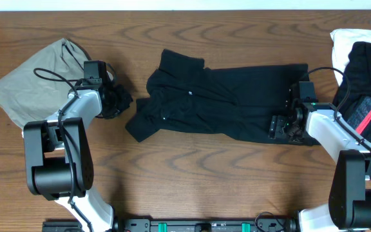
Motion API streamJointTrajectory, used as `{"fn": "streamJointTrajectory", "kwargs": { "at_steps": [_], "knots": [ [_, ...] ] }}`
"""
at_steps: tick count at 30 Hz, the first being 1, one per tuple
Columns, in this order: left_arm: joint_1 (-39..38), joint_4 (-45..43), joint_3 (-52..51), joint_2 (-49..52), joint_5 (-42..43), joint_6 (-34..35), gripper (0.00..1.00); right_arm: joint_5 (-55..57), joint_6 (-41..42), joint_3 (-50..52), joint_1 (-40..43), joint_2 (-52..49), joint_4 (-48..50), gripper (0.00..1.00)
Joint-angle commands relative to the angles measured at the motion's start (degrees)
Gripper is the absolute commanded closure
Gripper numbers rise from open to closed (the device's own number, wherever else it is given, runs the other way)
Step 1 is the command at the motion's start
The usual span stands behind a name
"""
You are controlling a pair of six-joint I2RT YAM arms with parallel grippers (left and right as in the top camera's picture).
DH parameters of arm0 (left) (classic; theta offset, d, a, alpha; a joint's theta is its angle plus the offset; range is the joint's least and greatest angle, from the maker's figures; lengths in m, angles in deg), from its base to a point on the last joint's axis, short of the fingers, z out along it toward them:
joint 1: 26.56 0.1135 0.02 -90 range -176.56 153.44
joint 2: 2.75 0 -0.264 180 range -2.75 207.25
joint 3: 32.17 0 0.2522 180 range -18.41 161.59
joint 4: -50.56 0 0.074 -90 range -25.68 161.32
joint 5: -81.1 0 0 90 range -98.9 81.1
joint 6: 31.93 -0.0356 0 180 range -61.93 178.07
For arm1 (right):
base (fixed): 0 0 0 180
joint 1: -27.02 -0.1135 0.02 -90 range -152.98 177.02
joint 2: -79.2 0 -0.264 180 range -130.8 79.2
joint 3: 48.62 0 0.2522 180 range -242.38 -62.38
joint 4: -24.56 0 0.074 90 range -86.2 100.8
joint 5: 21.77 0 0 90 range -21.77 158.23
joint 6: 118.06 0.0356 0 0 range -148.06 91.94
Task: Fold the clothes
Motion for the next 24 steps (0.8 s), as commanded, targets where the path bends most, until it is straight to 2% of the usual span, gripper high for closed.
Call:
{"fn": "streamJointTrajectory", "kwargs": {
  "at_steps": [1,5,7,8,15,20,24],
  "knots": [
    [0.0,0.0,-0.5,-1.0,-1.1,0.2,0.94,0.8,0.9,0.5,0.5,-2.0,0.4,0.18],
    [0.0,5.0,-0.5,-1.0,3.3,0.3,0.94,0.8,0.9,0.5,0.5,-2.0,0.4,0.17],
    [0.0,8.3,-0.5,-1.0,7.3,0.2,0.85,0.8,0.9,0.5,0.5,-2.0,0.4,0.17],
    [0.0,10.0,-0.5,-1.0,9.9,0.2,0.84,0.8,0.9,0.5,0.5,-2.0,0.4,0.17],
    [0.0,13.3,-0.5,-1.0,26.7,-0.3,0.84,0.8,0.9,0.5,0.5,-2.0,0.2,0.17],
    [0.0,14.3,-0.5,-1.1,28.4,-0.4,0.84,0.8,0.9,0.5,0.5,-2.0,-0.3,0.17],
    [-0.1,17.3,-0.5,-1.4,30.1,-3.2,0.84,0.8,0.9,0.5,0.5,-2.0,-0.3,0.17]
  ]
}}
